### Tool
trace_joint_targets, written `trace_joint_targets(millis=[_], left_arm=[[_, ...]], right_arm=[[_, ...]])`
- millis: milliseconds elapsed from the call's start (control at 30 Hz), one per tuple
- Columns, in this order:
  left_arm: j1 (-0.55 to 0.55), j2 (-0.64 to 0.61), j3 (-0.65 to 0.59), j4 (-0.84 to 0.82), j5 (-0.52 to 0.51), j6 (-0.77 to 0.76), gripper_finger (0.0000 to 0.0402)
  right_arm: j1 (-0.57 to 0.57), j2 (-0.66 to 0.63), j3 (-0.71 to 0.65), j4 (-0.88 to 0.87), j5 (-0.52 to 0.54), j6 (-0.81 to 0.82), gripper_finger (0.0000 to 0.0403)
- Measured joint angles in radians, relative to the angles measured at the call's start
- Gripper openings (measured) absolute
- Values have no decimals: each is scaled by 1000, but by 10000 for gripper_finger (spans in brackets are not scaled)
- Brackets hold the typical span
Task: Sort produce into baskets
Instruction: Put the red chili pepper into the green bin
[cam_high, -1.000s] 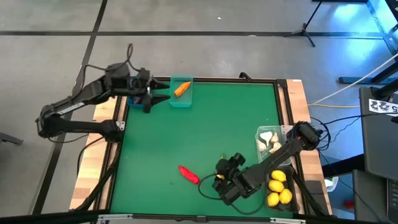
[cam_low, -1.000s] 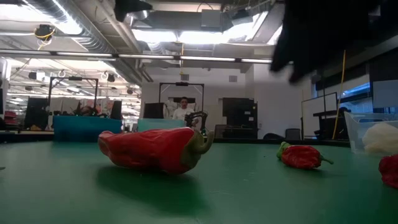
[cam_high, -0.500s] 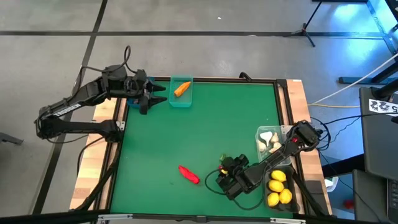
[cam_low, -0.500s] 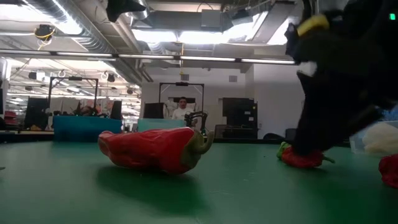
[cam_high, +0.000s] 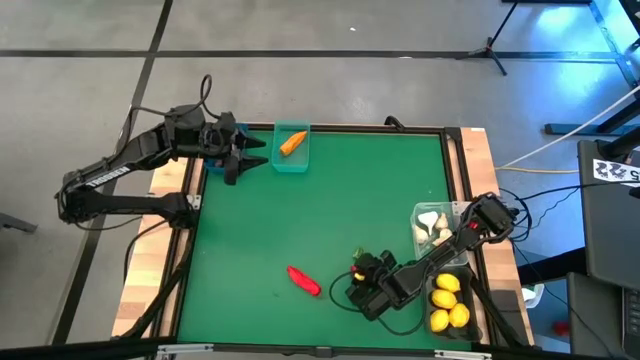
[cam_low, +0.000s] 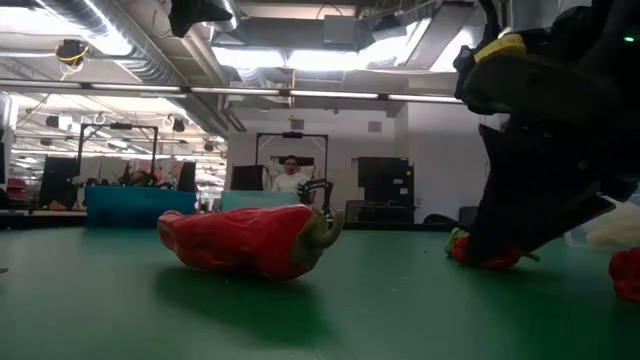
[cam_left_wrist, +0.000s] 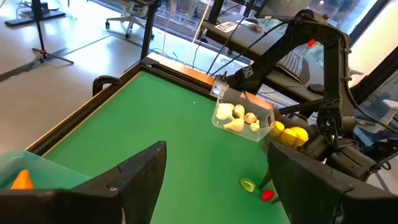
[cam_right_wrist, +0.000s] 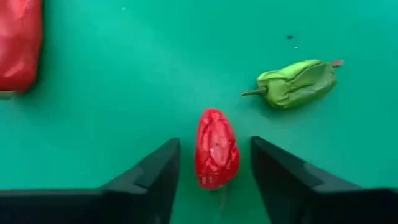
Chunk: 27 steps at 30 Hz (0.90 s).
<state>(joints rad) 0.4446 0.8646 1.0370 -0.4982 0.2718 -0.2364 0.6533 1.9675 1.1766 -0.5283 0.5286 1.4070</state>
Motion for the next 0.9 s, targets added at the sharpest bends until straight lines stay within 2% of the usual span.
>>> trace_joint_targets(millis=[233,367,467,600,733,900], left_arm=[[0,0,0,0,0,7,276],[0,0,0,-6,0,7,276],[0,0,0,-29,0,8,276],[0,0,0,-51,0,8,276],[0,0,0,-50,0,8,276],[0,-2,0,-45,0,11,276]], right_arm=[[0,0,3,11,-11,30,86],[0,0,4,31,-24,34,42],[0,0,4,63,-26,34,32],[0,0,26,67,-30,30,40],[-8,0,70,45,10,17,43],[-76,0,164,28,23,-109,41]])
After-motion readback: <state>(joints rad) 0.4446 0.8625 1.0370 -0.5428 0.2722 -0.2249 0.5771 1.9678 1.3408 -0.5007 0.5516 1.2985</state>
